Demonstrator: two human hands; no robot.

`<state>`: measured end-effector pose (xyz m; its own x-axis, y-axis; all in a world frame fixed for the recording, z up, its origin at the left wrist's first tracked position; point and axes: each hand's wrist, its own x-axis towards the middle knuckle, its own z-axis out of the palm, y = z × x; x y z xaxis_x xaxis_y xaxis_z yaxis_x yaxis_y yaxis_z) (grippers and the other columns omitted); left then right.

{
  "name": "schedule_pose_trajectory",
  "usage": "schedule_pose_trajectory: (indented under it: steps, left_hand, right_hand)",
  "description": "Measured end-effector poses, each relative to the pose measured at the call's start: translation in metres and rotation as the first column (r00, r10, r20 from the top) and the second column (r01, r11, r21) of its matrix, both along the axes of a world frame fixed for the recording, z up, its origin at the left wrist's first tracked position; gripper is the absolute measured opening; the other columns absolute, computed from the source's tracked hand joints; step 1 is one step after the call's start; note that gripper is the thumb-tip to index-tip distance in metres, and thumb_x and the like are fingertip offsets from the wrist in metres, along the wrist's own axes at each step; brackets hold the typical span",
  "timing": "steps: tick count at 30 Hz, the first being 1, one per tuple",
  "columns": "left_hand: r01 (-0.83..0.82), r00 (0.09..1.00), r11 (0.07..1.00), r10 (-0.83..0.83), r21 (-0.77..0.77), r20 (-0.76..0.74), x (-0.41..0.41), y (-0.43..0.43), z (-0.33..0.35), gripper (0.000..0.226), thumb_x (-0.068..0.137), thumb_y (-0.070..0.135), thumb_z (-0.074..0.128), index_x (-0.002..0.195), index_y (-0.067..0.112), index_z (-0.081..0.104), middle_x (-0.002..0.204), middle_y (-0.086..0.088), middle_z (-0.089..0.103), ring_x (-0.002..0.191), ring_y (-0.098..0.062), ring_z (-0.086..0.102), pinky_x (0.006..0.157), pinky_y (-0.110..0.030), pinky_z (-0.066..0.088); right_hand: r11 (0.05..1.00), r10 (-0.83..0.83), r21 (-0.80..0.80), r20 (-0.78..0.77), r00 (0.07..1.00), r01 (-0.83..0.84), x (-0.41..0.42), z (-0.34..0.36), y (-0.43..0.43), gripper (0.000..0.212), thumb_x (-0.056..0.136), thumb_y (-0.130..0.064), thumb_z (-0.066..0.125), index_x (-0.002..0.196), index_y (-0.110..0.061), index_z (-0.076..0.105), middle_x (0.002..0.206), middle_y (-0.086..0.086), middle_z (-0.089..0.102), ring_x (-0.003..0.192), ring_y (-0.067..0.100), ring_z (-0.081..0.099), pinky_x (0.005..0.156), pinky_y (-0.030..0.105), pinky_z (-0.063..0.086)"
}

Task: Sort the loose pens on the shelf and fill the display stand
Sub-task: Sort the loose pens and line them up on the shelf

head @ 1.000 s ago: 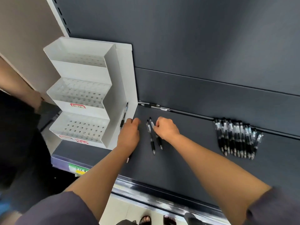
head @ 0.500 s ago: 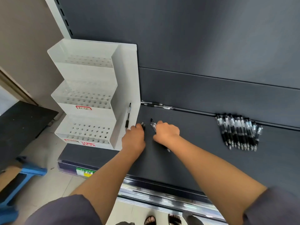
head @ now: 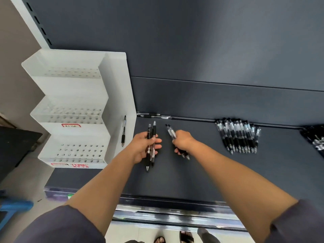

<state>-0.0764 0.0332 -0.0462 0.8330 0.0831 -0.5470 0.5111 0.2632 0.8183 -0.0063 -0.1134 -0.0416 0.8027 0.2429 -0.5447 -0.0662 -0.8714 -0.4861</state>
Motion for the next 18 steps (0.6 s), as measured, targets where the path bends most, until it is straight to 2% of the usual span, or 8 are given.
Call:
schedule_pose_trajectory:
  steps: [2,4,7,9,11,13,15,18]
  left_hand:
    - [-0.002,1.0,1.0,0.002,-0.021,0.007,0.004,-0.003,0.0,0.013,0.097,0.005,0.045,0.094,0.011,0.056,0.092,-0.006,0.067,0.081,-0.022,0.065,0.073,-0.039,0.051]
    - [0.017,1.0,1.0,-0.017,-0.011,0.011,0.008,-0.008,0.0,0.012,0.097,0.005,0.045,0.096,0.011,0.056,0.093,-0.007,0.067,0.083,-0.023,0.066,0.075,-0.041,0.052]
    - [0.044,0.999,0.999,-0.044,0.007,0.018,0.014,-0.018,-0.002,0.008,0.095,0.005,0.048,0.096,0.01,0.055,0.091,-0.009,0.068,0.078,-0.023,0.068,0.069,-0.039,0.055]
    - [0.061,0.998,0.998,-0.061,0.027,0.02,0.02,-0.028,-0.003,0.006,0.095,0.006,0.05,0.095,0.011,0.054,0.088,-0.01,0.068,0.071,-0.022,0.069,0.061,-0.035,0.057]
    - [0.079,0.997,0.996,-0.079,0.043,0.019,0.026,-0.04,-0.003,0.003,0.095,0.008,0.05,0.095,0.011,0.052,0.085,-0.011,0.067,0.064,-0.02,0.069,0.056,-0.032,0.056]
    - [0.124,0.992,0.989,-0.126,0.077,0.024,0.036,-0.056,0.0,0.001,0.096,0.011,0.05,0.097,0.011,0.05,0.084,-0.01,0.067,0.062,-0.019,0.068,0.055,-0.032,0.056]
    - [0.178,0.983,0.979,-0.182,0.096,0.036,0.046,-0.076,0.004,0.001,0.096,0.013,0.05,0.096,0.011,0.05,0.083,-0.009,0.067,0.061,-0.018,0.068,0.054,-0.031,0.055]
    - [0.242,0.967,0.961,-0.25,0.133,0.049,0.059,-0.106,0.009,0.004,0.096,0.014,0.051,0.098,0.011,0.052,0.083,-0.007,0.068,0.064,-0.018,0.067,0.056,-0.032,0.054]
  right_hand:
    - [0.989,-0.099,0.107,-0.05,0.994,0.104,0.001,0.0,-0.008,0.005,0.096,-0.002,0.041,0.095,-0.004,0.045,0.082,0.018,0.061,0.065,0.028,0.062,0.07,0.044,0.056]
    - [0.969,-0.146,0.187,-0.08,0.986,0.158,0.001,0.001,-0.015,0.006,0.096,-0.002,0.042,0.092,-0.006,0.044,0.076,0.014,0.058,0.061,0.024,0.061,0.066,0.041,0.056]
    - [0.954,-0.166,0.248,-0.04,0.985,0.17,0.0,0.004,-0.027,0.009,0.096,-0.003,0.042,0.089,-0.009,0.044,0.082,0.016,0.063,0.06,0.022,0.061,0.056,0.03,0.052]
    - [0.952,-0.176,0.257,0.002,0.984,0.169,0.001,0.007,-0.039,0.005,0.095,-0.004,0.044,0.093,-0.008,0.045,0.089,0.018,0.066,0.061,0.022,0.061,0.061,0.03,0.053]
    - [0.968,-0.171,0.201,0.079,0.982,0.152,0.003,0.011,-0.055,0.001,0.094,-0.009,0.05,0.094,-0.008,0.05,0.092,0.015,0.07,0.072,0.024,0.065,0.074,0.035,0.054]
    - [0.983,-0.177,0.079,0.205,0.963,0.164,0.008,0.018,-0.077,0.01,0.093,-0.017,0.053,0.094,-0.009,0.058,0.095,0.01,0.072,0.09,0.026,0.065,0.084,0.037,0.052]
    - [0.969,-0.244,0.032,0.28,0.929,0.245,0.015,0.024,-0.102,0.019,0.093,-0.02,0.051,0.1,-0.006,0.061,0.101,0.013,0.07,0.099,0.029,0.063,0.086,0.037,0.051]
    - [0.928,-0.353,-0.005,0.313,0.882,0.373,0.026,0.03,-0.141,0.024,0.093,-0.019,0.048,0.109,-0.002,0.057,0.109,0.017,0.065,0.103,0.033,0.061,0.083,0.035,0.049]
